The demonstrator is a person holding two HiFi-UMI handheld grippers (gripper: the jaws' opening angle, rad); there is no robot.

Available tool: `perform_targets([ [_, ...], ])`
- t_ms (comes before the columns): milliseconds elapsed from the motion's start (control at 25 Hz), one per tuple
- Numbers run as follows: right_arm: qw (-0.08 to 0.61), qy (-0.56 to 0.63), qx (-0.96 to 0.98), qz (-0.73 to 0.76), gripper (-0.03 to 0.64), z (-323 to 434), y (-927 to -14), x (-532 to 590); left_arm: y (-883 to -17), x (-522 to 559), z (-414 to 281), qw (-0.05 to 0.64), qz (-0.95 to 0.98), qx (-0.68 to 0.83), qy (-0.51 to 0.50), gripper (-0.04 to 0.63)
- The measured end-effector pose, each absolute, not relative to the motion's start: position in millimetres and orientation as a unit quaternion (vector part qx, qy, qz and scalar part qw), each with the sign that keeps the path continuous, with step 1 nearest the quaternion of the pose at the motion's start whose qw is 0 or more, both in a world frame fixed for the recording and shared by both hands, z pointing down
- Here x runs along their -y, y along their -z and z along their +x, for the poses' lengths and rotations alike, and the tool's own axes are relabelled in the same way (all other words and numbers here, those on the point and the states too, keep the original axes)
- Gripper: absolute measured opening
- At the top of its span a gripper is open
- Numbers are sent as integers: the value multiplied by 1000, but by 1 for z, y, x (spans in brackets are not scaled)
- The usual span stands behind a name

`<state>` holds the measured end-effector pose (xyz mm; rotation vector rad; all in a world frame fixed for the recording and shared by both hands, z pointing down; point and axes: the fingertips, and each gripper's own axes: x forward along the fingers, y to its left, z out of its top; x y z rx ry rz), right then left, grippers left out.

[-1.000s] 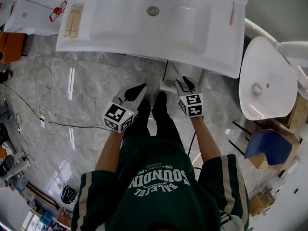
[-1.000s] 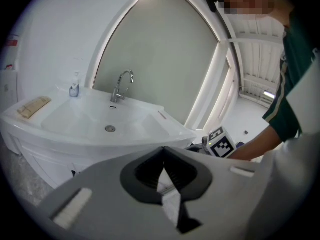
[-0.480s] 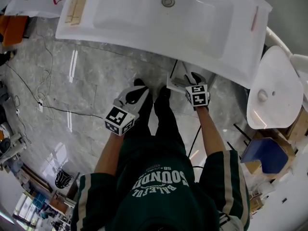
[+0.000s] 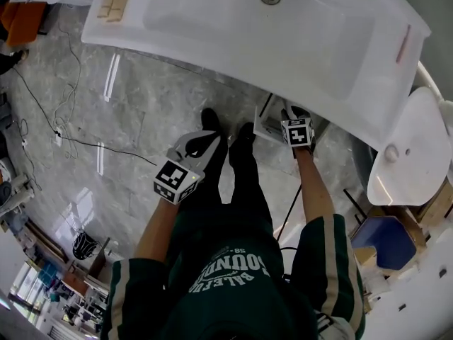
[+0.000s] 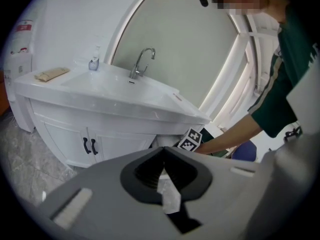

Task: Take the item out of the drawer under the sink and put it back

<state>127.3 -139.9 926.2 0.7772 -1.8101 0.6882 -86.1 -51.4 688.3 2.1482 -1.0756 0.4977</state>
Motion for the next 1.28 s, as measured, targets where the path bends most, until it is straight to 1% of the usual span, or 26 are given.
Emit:
perform_targets([
  [200, 547, -278, 726, 311, 111, 134, -959, 133, -696, 44, -89, 348, 818, 417, -191, 51],
  [440, 584, -286, 699, 298, 110, 141, -981, 124, -697, 42, -93, 355, 812, 422, -189, 51],
  [480, 590, -284, 694, 300, 108, 142, -983, 123, -697, 42, -95, 356, 811, 424, -188, 51],
  [520, 595, -281, 689, 304, 83, 143, -984, 123, -697, 41, -98, 356, 810, 426, -188, 51],
  [560, 597, -279, 686, 308, 57, 144, -984, 124, -698, 40, -101, 357, 809, 428, -189, 51],
  [840, 594, -292, 677, 321, 51, 146, -980, 128, -694, 37, -114, 355, 803, 438, -193, 51],
  [1280, 606, -255, 677, 331, 51, 172, -929, 128, -658, 45, -96, 332, 822, 428, -174, 51],
])
